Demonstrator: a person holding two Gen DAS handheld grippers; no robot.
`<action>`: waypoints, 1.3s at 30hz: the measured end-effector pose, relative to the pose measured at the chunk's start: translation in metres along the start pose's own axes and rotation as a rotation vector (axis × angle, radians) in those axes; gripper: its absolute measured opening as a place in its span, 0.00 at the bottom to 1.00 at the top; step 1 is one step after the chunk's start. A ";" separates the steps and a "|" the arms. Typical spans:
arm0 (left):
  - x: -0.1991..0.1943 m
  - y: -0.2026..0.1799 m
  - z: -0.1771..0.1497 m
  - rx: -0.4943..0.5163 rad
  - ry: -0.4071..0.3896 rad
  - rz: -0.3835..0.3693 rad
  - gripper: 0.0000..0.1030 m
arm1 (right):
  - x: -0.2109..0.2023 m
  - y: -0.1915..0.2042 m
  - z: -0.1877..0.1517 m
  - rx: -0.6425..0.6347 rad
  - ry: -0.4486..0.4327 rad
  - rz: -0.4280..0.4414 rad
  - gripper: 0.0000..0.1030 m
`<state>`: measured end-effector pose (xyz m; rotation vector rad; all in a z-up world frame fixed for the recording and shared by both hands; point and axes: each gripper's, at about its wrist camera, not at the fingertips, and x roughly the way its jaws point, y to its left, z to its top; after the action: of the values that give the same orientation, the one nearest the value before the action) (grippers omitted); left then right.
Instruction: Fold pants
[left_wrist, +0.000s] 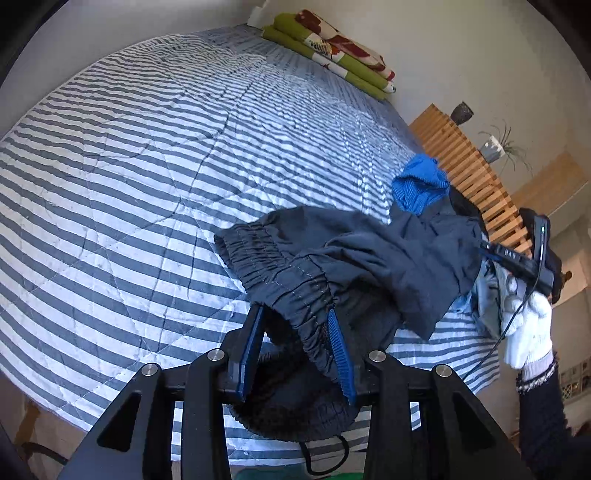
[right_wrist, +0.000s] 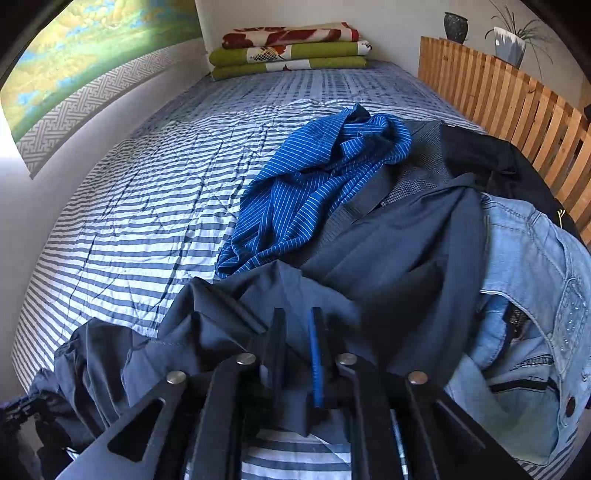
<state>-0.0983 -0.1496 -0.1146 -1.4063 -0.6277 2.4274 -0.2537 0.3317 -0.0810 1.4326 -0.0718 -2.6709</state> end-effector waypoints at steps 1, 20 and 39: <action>-0.007 0.001 0.003 -0.007 -0.017 0.004 0.43 | -0.012 -0.001 -0.005 -0.002 -0.019 0.024 0.36; 0.099 0.003 0.048 -0.055 0.035 0.116 0.20 | 0.031 0.171 -0.102 -0.487 0.163 0.044 0.58; -0.020 0.034 0.096 -0.039 -0.231 0.097 0.06 | -0.011 0.166 -0.002 -0.261 -0.010 -0.036 0.00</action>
<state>-0.1727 -0.2098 -0.0745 -1.2058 -0.6749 2.6931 -0.2333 0.1678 -0.0574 1.3501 0.2935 -2.5969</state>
